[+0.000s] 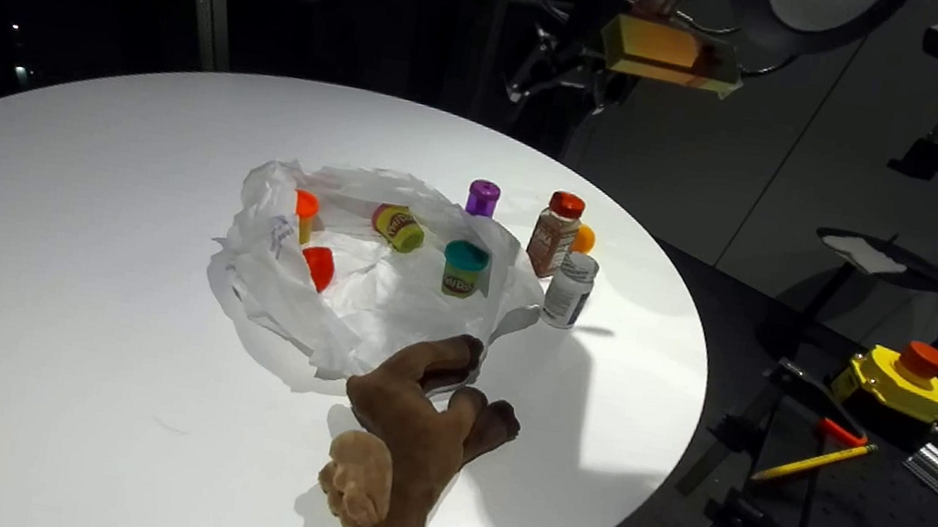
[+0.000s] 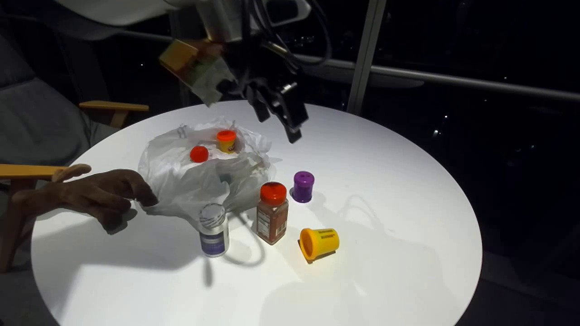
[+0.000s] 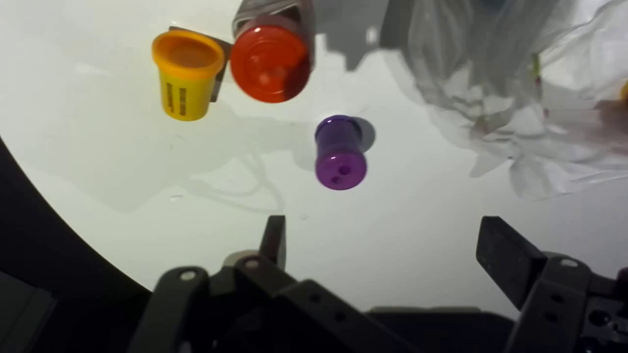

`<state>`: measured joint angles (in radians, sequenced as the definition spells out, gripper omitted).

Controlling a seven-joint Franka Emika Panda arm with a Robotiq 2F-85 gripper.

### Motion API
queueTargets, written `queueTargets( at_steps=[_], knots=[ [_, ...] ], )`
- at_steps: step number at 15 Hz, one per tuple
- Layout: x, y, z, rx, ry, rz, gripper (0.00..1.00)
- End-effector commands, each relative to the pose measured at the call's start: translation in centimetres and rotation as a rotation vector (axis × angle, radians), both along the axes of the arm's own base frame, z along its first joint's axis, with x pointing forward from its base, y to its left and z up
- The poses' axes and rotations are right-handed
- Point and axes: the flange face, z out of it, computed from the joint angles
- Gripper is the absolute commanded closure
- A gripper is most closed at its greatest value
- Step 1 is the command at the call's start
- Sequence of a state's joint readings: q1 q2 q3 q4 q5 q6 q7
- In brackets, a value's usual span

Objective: Pick the object in the plastic bag and put them on the table

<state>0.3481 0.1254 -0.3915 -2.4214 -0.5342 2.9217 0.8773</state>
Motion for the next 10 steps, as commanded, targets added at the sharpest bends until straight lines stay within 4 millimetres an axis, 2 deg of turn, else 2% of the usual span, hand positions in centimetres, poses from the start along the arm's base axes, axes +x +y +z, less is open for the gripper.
queueTargets(
  at_steps=[1, 3, 5, 7, 9, 10],
  knots=[
    [-2.3, 9.2, 1.8, -0.009, 0.020, 0.157, 0.00],
    [-2.3, 15.4, 1.7, -0.044, -0.008, 0.282, 0.00],
    [-3.9, 21.3, 1.1, -0.058, 0.024, 0.397, 0.00],
    [-4.3, 24.4, -0.6, -0.119, 0.115, 0.457, 0.00],
    [-4.1, 25.3, -1.9, -0.171, 0.203, 0.464, 0.00],
    [-3.3, 25.1, -2.8, -0.183, 0.236, 0.455, 0.00]
  ],
)
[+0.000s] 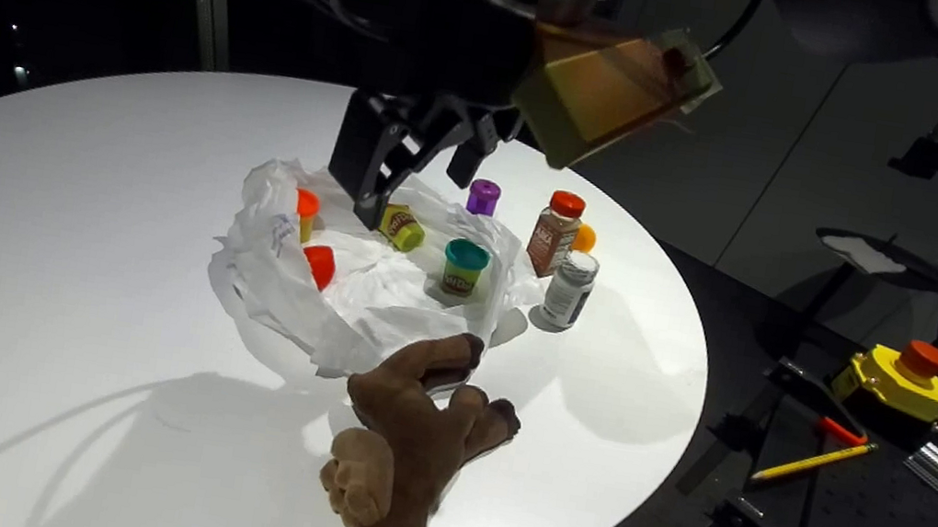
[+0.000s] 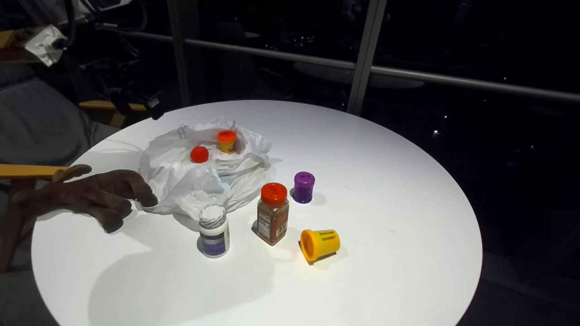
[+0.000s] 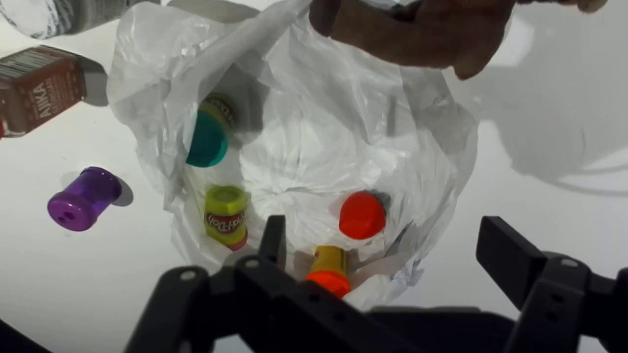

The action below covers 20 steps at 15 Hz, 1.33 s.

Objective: Pick the object in the plastic bag and put them on the table

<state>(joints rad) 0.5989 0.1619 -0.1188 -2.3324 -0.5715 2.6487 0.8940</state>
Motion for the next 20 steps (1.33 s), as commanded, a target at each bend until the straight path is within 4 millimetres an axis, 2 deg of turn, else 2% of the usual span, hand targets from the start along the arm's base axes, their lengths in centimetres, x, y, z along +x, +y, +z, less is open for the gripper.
queueTargets(
  at_steps=[1, 6, 10, 11, 15, 20],
  knots=[
    [3.1, -0.2, -1.9, -0.069, 0.087, 0.002, 0.00],
    [7.0, -4.0, -4.7, -0.039, 0.142, -0.038, 0.00],
    [8.3, -6.5, -6.8, -0.027, 0.261, 0.036, 0.00],
    [8.4, -6.7, -7.7, -0.030, 0.289, 0.070, 0.00],
    [8.9, -7.5, -9.2, -0.105, 0.393, 0.175, 0.00],
    [10.3, -7.3, -9.2, -0.184, 0.442, 0.273, 0.00]
  ],
)
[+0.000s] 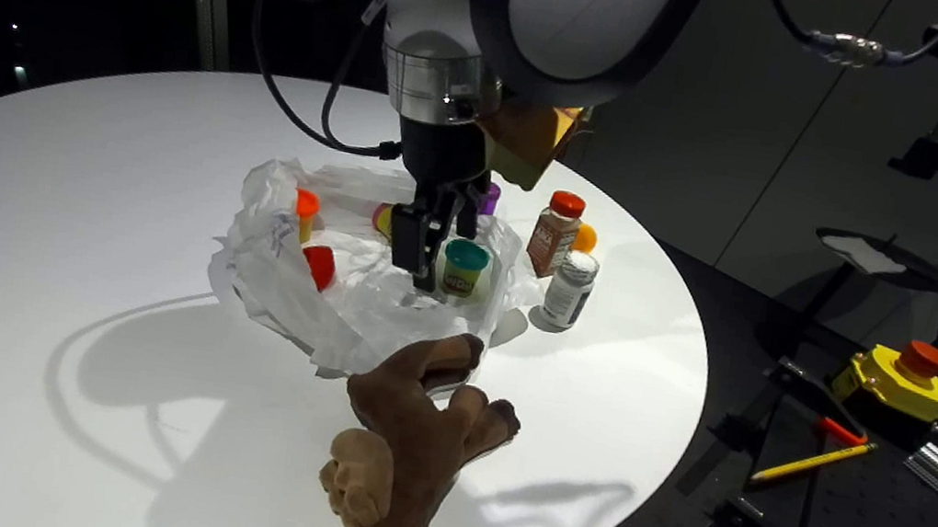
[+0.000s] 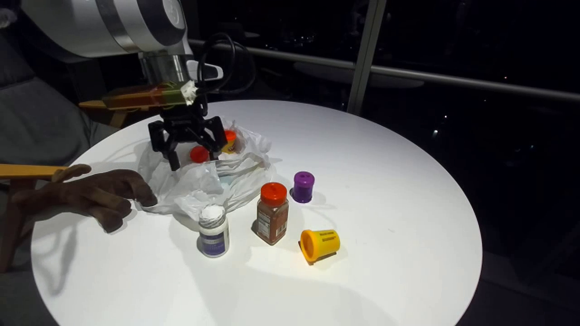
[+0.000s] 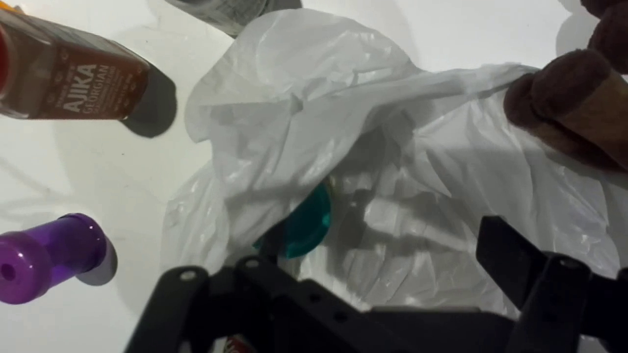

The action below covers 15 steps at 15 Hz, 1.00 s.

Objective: Pick the object in the plastic bag and put them on the table

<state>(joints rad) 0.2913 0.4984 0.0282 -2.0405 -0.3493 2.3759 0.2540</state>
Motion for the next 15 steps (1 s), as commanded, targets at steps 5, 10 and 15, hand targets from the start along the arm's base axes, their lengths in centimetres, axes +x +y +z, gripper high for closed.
queueTargets(
  at_steps=[5, 10, 15],
  knots=[
    [2.9, 0.3, 0.5, -0.058, 0.087, 0.170, 0.00],
    [4.5, -0.5, 1.0, -0.041, 0.159, 0.241, 0.00],
    [4.6, 0.1, 1.7, 0.005, 0.223, 0.339, 0.00]
  ],
)
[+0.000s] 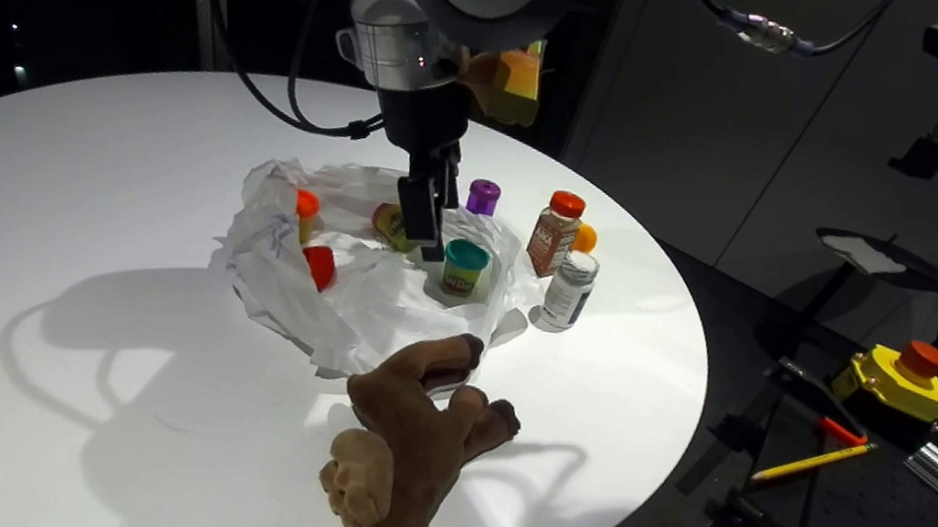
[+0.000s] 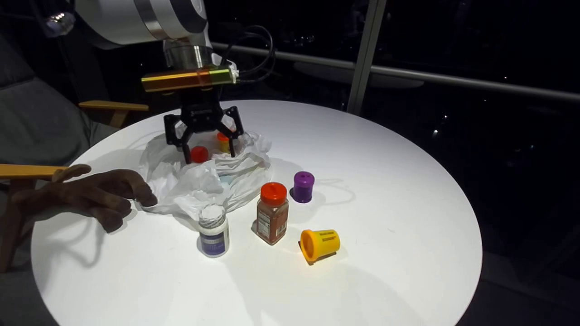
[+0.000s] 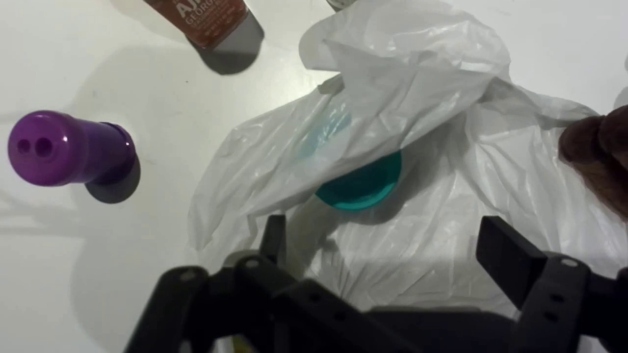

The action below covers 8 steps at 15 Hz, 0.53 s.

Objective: Pick the object in the plastic bag and put them on the table

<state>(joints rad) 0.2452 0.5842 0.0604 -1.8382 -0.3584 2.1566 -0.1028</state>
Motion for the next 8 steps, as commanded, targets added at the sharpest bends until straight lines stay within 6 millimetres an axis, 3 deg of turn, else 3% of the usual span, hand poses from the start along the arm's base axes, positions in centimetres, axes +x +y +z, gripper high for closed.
queueTargets(
  at_steps=[1, 8],
  knots=[
    [0.2, 1.0, 0.6, 0.042, 0.076, 0.068, 0.00],
    [-0.9, 0.3, -1.5, 0.027, 0.199, 0.144, 0.00]
  ],
)
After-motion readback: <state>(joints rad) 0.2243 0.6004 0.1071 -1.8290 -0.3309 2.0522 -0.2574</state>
